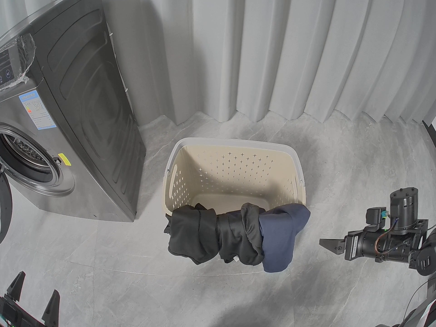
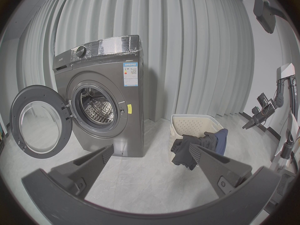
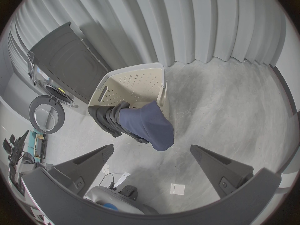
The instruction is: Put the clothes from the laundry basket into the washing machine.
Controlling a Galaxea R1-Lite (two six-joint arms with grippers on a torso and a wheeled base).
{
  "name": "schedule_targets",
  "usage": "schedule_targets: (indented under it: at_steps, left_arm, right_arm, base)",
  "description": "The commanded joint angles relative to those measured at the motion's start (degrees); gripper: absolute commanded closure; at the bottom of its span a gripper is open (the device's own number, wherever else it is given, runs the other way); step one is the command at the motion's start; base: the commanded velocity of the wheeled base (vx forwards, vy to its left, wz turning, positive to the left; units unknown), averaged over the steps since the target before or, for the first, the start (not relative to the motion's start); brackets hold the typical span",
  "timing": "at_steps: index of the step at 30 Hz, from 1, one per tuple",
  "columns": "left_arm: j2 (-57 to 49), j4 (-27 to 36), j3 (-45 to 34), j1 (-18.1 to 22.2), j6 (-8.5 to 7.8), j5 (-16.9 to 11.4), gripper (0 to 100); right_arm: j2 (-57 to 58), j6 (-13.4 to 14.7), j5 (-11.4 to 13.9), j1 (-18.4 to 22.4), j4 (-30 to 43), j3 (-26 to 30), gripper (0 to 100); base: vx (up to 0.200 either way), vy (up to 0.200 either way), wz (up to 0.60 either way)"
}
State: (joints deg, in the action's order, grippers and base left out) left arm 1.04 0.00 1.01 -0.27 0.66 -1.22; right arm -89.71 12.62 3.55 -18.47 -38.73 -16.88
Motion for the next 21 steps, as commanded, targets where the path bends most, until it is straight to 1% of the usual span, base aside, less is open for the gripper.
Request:
schedule_targets:
  at_steps: [1, 4, 6, 7, 12, 14, 16, 21]
  left_arm:
    - [-0.86, 0.00, -0.92, 0.00, 0.04, -0.01, 0]
    - [-0.86, 0.00, -0.92, 0.00, 0.04, -0.01, 0]
    - [-0.86, 0.00, -0.92, 0.00, 0.04, -0.01, 0]
    - [-0.86, 0.00, -0.92, 0.00, 0.04, -0.01, 0]
    - [-0.86, 0.00, -0.92, 0.00, 0.04, -0.01, 0]
    - [-0.86, 0.00, -0.92, 0.00, 0.04, -0.01, 0]
    - [-0.86, 0.00, -0.92, 0.00, 0.04, -0.01, 0]
    - [-0.86, 0.00, -0.92, 0.00, 0.04, -0.01, 0]
  right_arm:
    - [-8.11, -0.22, -1.00, -1.04, -2.67, -1.31, 0]
    - [-11.98, -0.22, -1.00, -1.92, -4.78, -2.01, 0]
    - [-11.98, -0.22, -1.00, -1.92, -4.78, -2.01, 0]
    - [-14.88, -0.14, -1.17, -3.06, -7.33, -2.45, 0]
    - [-19.54, -0.14, -1.35, -3.94, -10.75, -4.03, 0]
    - [-20.42, -0.05, -1.53, -4.21, -11.28, -4.56, 0]
    - [-21.82, 0.04, -2.49, -4.56, -11.63, -5.35, 0]
    - [-23.23, 0.04, -2.67, -4.82, -11.63, -6.85, 0]
  base:
    - [0.000, 0.000, 0.00]
    - [0.000, 0.000, 0.00]
    - [0.000, 0.000, 0.00]
    - [0.000, 0.000, 0.00]
    - [0.000, 0.000, 0.00]
    - [0.000, 0.000, 0.00]
    - [0.000, 0.000, 0.00]
    - [0.000, 0.000, 0.00]
